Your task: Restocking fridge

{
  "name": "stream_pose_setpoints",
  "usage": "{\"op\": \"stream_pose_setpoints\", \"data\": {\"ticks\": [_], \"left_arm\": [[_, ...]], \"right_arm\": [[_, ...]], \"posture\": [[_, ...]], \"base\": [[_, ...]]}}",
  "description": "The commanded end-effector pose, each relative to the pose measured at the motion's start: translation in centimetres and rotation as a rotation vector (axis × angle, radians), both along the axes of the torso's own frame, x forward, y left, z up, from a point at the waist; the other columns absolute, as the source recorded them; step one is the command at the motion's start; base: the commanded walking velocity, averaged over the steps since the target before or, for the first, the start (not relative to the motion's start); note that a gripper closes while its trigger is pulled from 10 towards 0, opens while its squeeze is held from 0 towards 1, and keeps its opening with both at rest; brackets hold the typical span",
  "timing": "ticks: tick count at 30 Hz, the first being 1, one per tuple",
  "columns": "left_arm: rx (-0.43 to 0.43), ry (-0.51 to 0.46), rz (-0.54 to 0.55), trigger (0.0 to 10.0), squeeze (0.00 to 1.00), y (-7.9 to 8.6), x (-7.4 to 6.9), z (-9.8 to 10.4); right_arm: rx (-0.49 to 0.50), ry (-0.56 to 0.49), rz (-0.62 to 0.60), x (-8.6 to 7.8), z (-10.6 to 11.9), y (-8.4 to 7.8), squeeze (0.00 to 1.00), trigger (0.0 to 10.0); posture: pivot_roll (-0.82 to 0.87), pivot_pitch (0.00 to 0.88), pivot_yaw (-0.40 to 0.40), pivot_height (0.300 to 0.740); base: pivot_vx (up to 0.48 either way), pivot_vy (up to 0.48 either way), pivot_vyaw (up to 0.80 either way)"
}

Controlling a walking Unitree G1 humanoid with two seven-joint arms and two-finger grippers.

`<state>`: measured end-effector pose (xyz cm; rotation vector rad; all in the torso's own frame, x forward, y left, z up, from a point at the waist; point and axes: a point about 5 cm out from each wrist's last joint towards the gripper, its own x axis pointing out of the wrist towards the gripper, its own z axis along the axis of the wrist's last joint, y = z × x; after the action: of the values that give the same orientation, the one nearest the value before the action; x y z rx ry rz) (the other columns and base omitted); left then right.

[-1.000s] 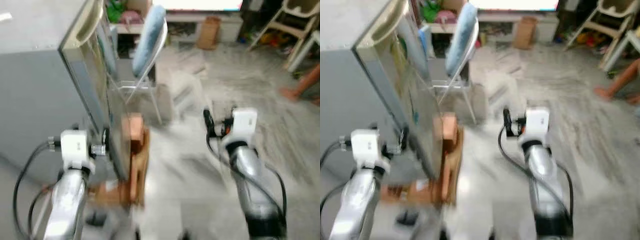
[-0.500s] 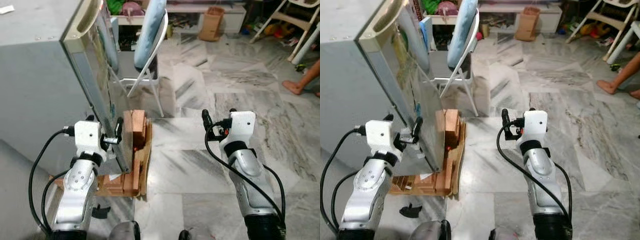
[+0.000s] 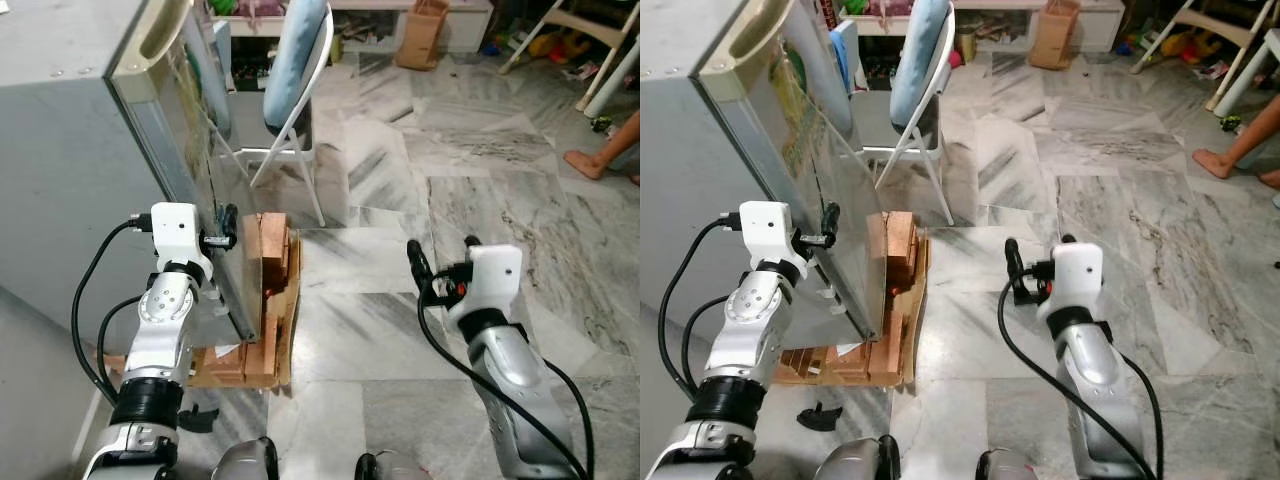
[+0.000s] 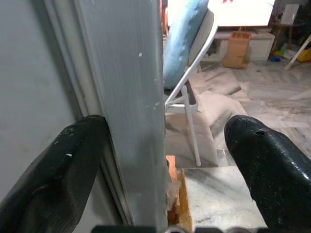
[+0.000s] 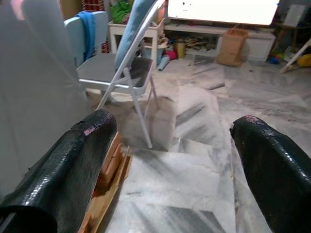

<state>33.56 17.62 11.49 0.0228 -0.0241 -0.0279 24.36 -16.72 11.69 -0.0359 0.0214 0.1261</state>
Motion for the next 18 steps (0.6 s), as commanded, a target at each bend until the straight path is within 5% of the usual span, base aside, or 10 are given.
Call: {"op": "stream_pose_setpoints", "data": {"ticks": [1, 10, 12, 13, 14, 18], "left_arm": [[0.009, -0.009, 0.003, 10.0, 0.0, 0.2, 0.6, 0.5], [0.04, -0.038, -0.019, 10.0, 0.0, 0.0, 2.4, 1.6], [0.112, -0.092, -0.198, 10.0, 0.0, -3.1, 2.6, 2.6], [0.112, -0.092, -0.198, 10.0, 0.0, -3.1, 2.6, 2.6], [0.167, -0.115, -0.348, 10.0, 0.0, -6.0, 2.2, 2.6], [0.184, -0.142, -0.573, 10.0, 0.0, -10.9, 1.2, 2.5]], "right_arm": [[0.0, -0.008, 0.017, -0.4, 0.5, 0.1, 0.0, 10.0], [0.025, 0.079, 0.218, -2.8, 0.2, 1.0, 0.0, 10.0], [0.017, 0.102, 0.231, -3.6, -0.1, 0.4, 0.0, 10.0], [0.017, 0.102, 0.231, -3.6, -0.1, 0.4, 0.0, 10.0], [0.003, 0.113, 0.224, -4.1, -0.3, -0.1, 0.0, 10.0], [-0.018, 0.125, 0.205, -4.6, -0.7, -0.8, 0.0, 10.0]], "posture": [[-0.06, 0.15, 0.025, 0.74], [-0.06, 0.16, 0.03, 0.74], [-0.06, 0.157, 0.027, 0.74], [-0.06, 0.157, 0.027, 0.74], [-0.05, 0.156, 0.024, 0.74], [-0.05, 0.156, 0.026, 0.74]], "base": [[0.0, 0.0, 0.0], [0.0, 0.0, 0.0], [0.0, 0.0, 0.0], [0.0, 0.0, 0.0], [0.0, 0.0, 0.0], [0.0, 0.0, 0.0]]}}
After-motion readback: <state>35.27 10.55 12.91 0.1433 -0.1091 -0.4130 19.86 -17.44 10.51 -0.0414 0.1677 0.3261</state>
